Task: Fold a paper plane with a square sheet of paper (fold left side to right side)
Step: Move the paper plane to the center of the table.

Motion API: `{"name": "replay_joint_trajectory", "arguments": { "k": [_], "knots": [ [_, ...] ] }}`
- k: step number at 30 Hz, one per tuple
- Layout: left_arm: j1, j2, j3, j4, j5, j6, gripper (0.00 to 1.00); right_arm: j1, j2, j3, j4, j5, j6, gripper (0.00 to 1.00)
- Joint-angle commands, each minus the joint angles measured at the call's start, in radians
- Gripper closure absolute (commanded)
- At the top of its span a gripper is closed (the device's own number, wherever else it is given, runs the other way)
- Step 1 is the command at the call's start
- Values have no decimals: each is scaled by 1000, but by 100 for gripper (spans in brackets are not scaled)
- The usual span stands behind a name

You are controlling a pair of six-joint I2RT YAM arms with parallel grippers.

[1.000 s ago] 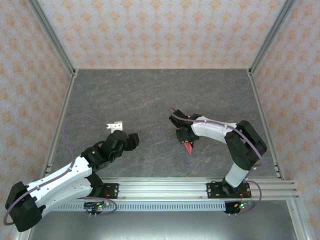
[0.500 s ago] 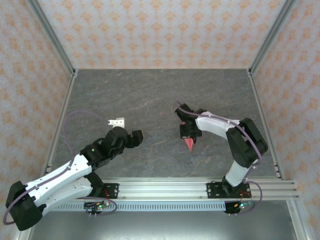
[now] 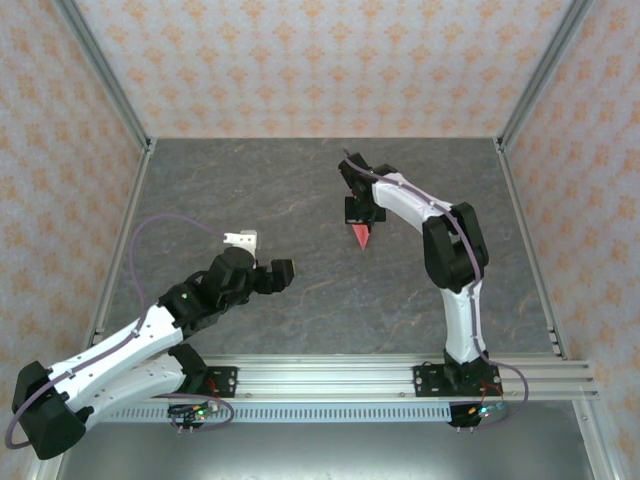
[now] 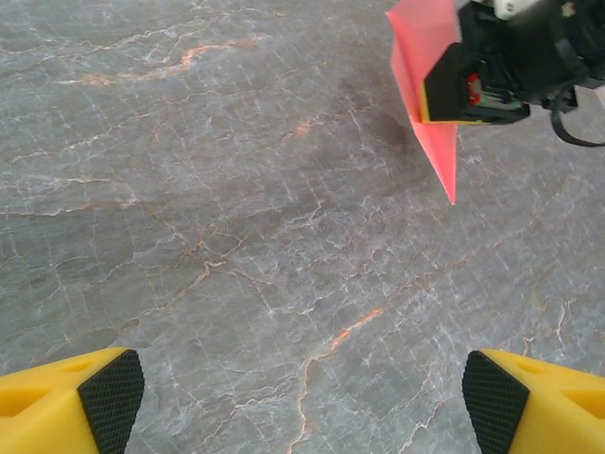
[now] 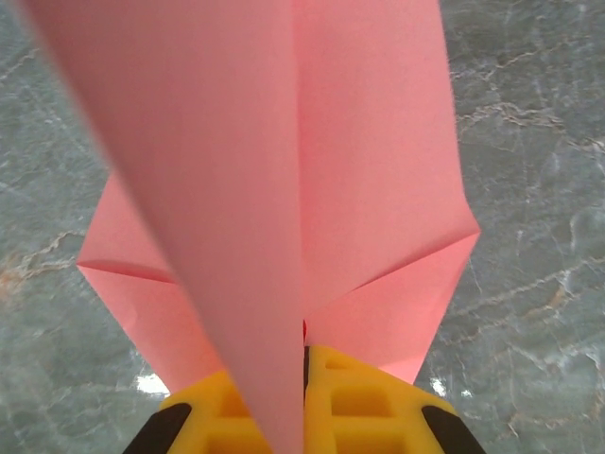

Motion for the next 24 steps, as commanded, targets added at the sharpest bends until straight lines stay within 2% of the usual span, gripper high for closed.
{"name": "replay_joint_trajectory", "arguments": {
  "k": [1, 7, 16, 24],
  "knots": [
    [4, -10, 22, -29, 21, 31, 8, -1, 57, 88, -109, 13, -8, 95],
    [3, -11, 10, -20, 27, 20, 7, 0, 119, 120, -117, 12, 8, 93],
    [3, -2, 9, -26, 28, 17, 6, 1, 137, 103, -94, -28, 5, 79],
    [3, 13, 11, -24, 36, 14, 6, 0, 135, 94, -94, -36, -4, 72]
  ]
}}
